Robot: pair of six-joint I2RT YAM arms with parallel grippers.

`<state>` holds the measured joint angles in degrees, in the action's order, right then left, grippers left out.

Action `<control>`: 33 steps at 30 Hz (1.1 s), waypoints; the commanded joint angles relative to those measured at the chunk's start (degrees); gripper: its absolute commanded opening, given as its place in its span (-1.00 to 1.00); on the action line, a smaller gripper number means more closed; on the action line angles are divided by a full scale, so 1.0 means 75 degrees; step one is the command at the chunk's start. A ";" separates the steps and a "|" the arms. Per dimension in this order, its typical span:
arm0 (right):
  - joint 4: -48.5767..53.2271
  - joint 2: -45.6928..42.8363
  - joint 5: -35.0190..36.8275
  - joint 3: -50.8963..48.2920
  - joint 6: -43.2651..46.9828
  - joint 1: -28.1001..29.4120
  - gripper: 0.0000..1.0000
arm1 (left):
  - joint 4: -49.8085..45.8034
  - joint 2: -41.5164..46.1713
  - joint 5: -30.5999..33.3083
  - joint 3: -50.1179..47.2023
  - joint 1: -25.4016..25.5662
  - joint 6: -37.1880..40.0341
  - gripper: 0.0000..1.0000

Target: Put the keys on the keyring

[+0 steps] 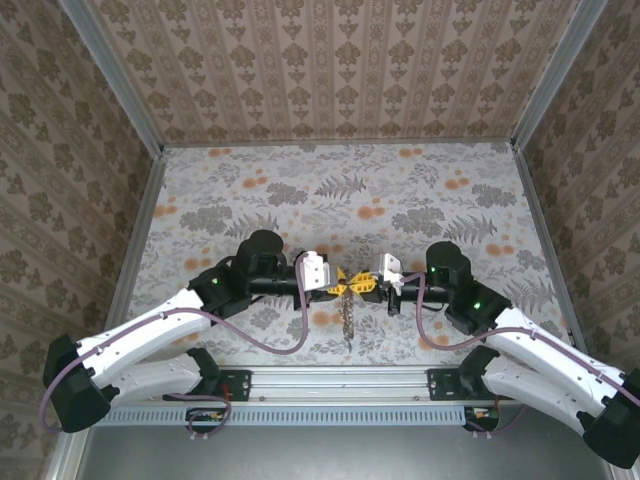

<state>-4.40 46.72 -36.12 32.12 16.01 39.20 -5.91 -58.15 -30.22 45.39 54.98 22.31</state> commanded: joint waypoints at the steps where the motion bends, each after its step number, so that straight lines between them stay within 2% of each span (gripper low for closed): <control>1: -0.0573 -0.0020 0.0038 -0.0040 -0.0148 0.0058 -1.00 | 0.0136 0.0007 -0.0270 -0.0003 -0.0054 -0.0058 -0.71; 5: -0.0417 -0.0078 0.0135 -0.0068 -0.0086 0.0070 -1.00 | -0.0119 -0.0015 -0.0236 0.0115 -0.0063 0.0084 -0.99; 9: 0.0239 -0.0159 0.0369 0.0044 0.0225 0.0070 -0.99 | -0.0712 -0.0040 -0.0006 0.0370 -0.0065 0.0325 -1.00; 11: 0.1307 -0.0100 0.0511 0.0367 0.0830 0.0067 -0.71 | -0.1005 -0.0028 0.0178 0.0532 -0.0062 0.0389 -1.00; 13: 0.2314 0.0046 0.0693 0.0744 0.1449 0.0070 -0.54 | -0.1355 -0.0046 0.0307 0.0729 -0.0061 0.0484 -1.00; 17: 0.3588 0.0407 0.0915 0.1380 0.2189 0.0070 -0.44 | -0.2306 -0.0240 0.0381 0.1211 -0.0065 0.0803 -1.00; 22: 0.3631 0.0756 0.0739 0.1687 0.2162 0.0114 -0.37 | -0.2820 -0.0455 0.0402 0.1467 -0.0054 0.0947 -1.00; 33: 0.3192 0.1337 0.0494 0.1900 0.1813 0.0356 -0.42 | -0.3055 -0.0768 0.0163 0.1727 -0.0060 0.0914 -1.00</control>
<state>19.88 56.07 -30.50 44.95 30.06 41.17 -28.29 -63.90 -27.05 55.00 54.65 28.12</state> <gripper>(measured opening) 0.296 0.061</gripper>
